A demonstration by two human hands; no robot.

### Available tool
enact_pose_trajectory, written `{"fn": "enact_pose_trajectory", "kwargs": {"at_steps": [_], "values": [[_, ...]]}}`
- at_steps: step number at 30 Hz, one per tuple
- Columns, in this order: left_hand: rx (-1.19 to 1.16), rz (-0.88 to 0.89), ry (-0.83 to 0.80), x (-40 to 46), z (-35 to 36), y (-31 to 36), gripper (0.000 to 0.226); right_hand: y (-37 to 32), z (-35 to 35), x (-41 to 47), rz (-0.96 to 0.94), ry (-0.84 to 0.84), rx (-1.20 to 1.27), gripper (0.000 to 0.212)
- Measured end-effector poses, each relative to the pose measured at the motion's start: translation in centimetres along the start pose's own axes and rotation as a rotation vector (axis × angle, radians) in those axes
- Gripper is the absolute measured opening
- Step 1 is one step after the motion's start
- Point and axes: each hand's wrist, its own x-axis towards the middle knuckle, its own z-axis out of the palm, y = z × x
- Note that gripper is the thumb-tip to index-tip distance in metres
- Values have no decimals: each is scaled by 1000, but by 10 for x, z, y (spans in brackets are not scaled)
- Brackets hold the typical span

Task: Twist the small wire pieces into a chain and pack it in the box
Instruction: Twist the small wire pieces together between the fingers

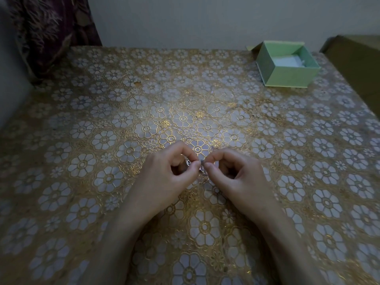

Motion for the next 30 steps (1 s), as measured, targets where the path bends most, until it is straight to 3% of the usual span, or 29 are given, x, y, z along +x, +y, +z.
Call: {"fn": "enact_pose_trajectory", "kwargs": {"at_steps": [8,17,30], "values": [[2,24,-35,-1,1,4,6,2,-1,1,-9,8,-34,7],[59,20,-7,-1,3,1,6,3,2,1,-57,42,-263,7],[98,28,-14,-2,3,4,10,3,4,2,-25,42,-305,5]]}}
